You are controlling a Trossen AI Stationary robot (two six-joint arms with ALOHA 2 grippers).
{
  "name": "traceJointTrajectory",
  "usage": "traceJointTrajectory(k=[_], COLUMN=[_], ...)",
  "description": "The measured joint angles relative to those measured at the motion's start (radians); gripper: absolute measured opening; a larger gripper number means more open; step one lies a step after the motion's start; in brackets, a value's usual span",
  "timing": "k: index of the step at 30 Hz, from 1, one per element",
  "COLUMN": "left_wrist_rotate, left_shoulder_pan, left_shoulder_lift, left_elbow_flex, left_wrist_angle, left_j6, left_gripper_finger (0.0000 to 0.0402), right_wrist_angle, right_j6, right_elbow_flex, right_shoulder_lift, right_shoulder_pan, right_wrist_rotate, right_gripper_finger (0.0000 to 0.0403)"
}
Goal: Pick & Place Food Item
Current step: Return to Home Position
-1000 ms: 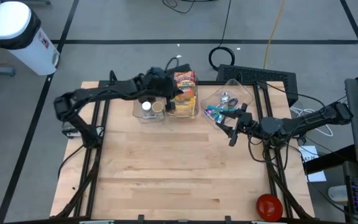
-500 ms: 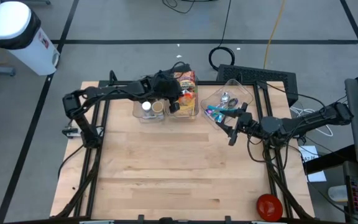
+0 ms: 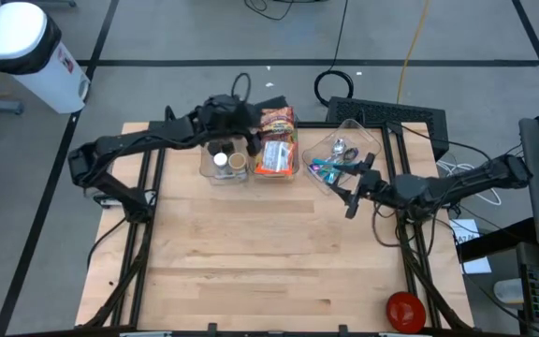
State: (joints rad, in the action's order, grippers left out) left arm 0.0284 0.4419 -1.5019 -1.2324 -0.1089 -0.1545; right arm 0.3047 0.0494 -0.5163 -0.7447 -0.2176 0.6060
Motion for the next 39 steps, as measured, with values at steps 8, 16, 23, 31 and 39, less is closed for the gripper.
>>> traceJointTrajectory(k=[8, 16, 23, 31, 39], left_wrist_rotate=[0.0, 0.032, 0.037, -0.141, -0.166], left_shoulder_pan=[-0.004, 0.0, 0.064, 0.18, 0.252], left_shoulder_lift=[0.127, 0.223, 0.35, 0.528, 0.832], left_elbow_flex=[0.0, 0.0, -0.002, 0.192, 0.538], left_wrist_angle=[0.003, -0.026, -0.186, -0.211, -0.027], left_j6=[0.003, -0.099, -0.068, 0.014, 0.093], left_gripper_finger=[0.0339, 0.0336, 0.0335, 0.0335, 0.0335], right_wrist_angle=[-0.045, -0.323, -0.483, -0.608, -0.602], right_j6=[-0.045, -0.072, -0.101, -0.077, -0.056], right_elbow_flex=[0.0, 0.0, -0.001, 0.001, 0.025], right_shoulder_lift=[0.176, 0.458, 0.656, 0.741, 0.742], right_shoulder_pan=[0.0, 0.002, 0.001, 0.001, 0.0], right_wrist_rotate=[0.0, 0.078, 0.071, 0.071, 0.07], right_gripper_finger=[0.0242, 0.0242, 0.0242, 0.0242, 0.0242])
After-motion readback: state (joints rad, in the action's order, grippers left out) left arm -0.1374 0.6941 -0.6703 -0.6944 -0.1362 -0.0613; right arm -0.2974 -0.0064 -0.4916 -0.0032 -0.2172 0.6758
